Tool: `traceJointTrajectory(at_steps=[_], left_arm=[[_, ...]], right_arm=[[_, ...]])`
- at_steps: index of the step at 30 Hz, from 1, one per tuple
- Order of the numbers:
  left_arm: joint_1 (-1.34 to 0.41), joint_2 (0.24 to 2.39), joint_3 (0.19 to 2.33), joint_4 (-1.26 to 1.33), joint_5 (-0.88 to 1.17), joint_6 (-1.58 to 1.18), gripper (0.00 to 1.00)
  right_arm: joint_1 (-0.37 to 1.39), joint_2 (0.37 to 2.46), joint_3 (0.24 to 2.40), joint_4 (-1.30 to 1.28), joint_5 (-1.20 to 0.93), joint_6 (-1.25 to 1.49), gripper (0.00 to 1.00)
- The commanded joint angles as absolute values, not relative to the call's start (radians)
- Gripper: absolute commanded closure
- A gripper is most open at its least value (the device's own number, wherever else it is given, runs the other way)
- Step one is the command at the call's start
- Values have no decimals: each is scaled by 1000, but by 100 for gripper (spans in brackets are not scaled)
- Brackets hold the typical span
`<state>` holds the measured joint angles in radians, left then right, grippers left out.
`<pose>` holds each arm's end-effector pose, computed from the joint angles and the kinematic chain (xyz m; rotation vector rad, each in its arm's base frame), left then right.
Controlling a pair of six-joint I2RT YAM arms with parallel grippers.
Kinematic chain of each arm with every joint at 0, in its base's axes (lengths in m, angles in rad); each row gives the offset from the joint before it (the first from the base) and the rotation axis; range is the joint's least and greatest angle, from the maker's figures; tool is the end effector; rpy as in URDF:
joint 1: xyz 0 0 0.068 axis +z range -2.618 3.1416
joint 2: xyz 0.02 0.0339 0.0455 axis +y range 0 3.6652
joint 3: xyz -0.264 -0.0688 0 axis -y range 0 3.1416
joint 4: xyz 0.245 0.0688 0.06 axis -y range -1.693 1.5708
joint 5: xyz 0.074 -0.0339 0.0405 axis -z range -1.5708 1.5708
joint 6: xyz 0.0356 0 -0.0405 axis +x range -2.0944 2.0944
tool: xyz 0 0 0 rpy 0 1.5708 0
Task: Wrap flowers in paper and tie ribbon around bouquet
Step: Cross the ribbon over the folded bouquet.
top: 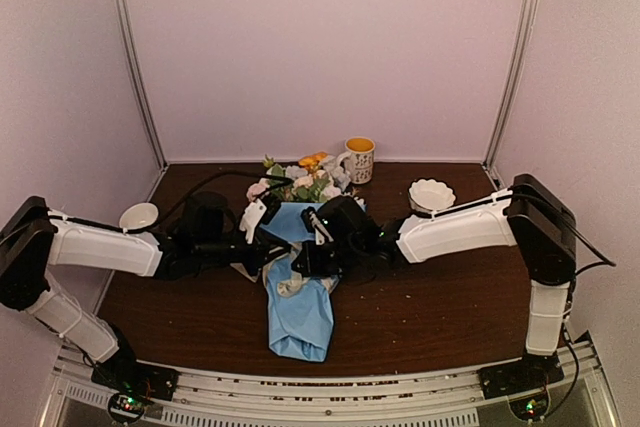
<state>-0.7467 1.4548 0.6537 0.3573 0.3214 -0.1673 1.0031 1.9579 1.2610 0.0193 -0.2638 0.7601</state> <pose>0.2128 -0.2123 0.1953 0.8052 1.9492 -0.8901 0.2236 0.3679 0.1788 -0.4654 2.4874 1.1464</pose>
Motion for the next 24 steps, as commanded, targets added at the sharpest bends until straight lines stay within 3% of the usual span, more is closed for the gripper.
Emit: traceJointTrajectory(at_steps=[1, 5, 16, 24], left_arm=[[-739, 1472, 650, 429, 358, -180, 100], [-739, 1482, 638, 434, 370, -183, 100], [-742, 1531, 629, 393, 340, -166, 100], [-742, 1525, 642, 320, 335, -149, 100]], right_arm=[[997, 1988, 1317, 7, -211, 841, 100], [998, 1982, 1308, 1, -184, 867, 100], [1000, 1840, 1206, 53, -295, 931, 73], [949, 1644, 1125, -40, -321, 872, 69]])
